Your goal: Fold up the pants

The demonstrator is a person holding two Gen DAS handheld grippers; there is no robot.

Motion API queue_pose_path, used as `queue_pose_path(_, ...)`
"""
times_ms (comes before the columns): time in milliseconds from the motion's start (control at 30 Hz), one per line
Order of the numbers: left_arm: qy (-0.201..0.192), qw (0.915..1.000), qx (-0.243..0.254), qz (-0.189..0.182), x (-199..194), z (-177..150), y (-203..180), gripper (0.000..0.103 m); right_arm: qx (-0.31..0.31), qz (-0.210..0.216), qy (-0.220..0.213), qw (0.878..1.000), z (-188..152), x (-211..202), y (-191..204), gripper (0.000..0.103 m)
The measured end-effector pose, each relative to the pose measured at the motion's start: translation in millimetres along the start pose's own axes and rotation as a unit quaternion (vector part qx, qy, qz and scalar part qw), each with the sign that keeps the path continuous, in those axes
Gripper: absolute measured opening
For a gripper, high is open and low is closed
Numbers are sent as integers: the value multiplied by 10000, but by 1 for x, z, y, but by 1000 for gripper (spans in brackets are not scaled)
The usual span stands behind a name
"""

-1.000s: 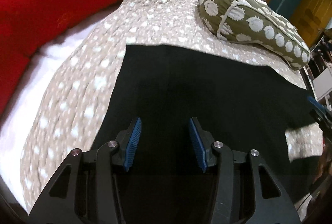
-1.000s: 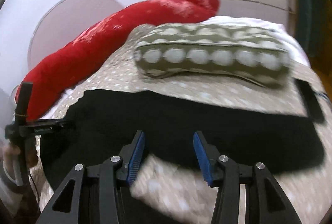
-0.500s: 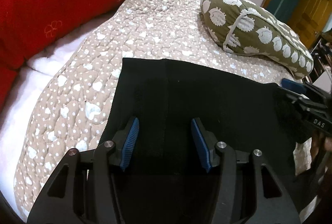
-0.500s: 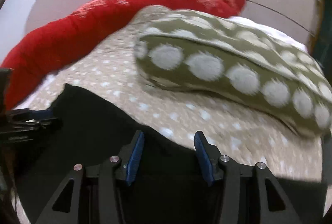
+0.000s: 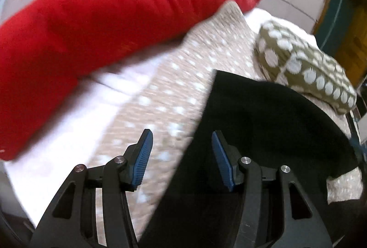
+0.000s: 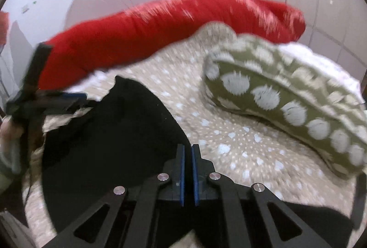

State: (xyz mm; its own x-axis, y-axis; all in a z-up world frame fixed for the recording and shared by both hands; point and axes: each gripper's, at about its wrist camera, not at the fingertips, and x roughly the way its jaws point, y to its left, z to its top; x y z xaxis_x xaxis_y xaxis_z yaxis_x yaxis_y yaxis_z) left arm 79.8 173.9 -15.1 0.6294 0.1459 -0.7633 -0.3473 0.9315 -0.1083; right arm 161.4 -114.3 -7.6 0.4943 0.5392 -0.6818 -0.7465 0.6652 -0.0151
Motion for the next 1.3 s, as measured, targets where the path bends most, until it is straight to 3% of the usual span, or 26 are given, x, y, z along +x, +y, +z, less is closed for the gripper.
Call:
queue_pose_path(100,-132,9999,-106,5,-27,-7,18,53,-203,-111,-200,9995,-20,-39,40,5)
queue_pose_path(267,-298,9989,-361,-46,-65,-23,43,53,124,313,-302,9990,-68,-71,97,5)
queue_pose_path(467,-334,9986,-379,-133,-88,-38,47,53,529,748,296,9954,-135,-58,143,4)
queue_pose_path(567,-203,9996,-162,-132,-83,-45,33,53,476,657,500,9955,-145,-57,153,4)
queue_pose_path(667,-36,9997,-34,-258,-76,-56,21,53,588,452,88,9972,-133,-74,145,5)
queue_pose_path(733,59,9993,56,-359,-71,-65,9,53,863,149,-230,9959,-117,-83,127,13)
queue_pose_path(800,129,9988,145,-444,-66,-71,-2,53,1082,-295,-404,9929,-103,-84,106,45)
queue_pose_path(833,182,9985,197,-468,-63,-74,-8,53,1162,-488,-452,9910,-98,-82,98,50)
queue_pose_path(933,286,9975,372,-520,-54,-83,-23,53,1473,-1078,-322,9827,-81,-61,61,50)
queue_pose_path(1000,398,9971,418,-503,-46,-87,-28,53,1707,-1079,-57,9794,-77,-44,40,48)
queue_pose_path(1033,472,9966,431,-514,-41,-91,-30,53,1801,-904,96,9794,-76,-34,33,42)
queue_pose_path(1067,501,9966,445,-485,-38,-94,-30,53,1878,-657,248,9797,-76,-24,28,24)
queue_pose_path(1100,521,9966,468,-433,-34,-97,-31,53,1906,-738,313,9784,-77,-19,26,21)
queue_pose_path(1200,484,9969,524,-317,-25,-104,-32,54,1913,-1083,282,9751,-83,-12,23,21)
queue_pose_path(1300,472,9970,552,-250,-28,-103,-35,54,2150,-1010,337,9708,-91,1,17,21)
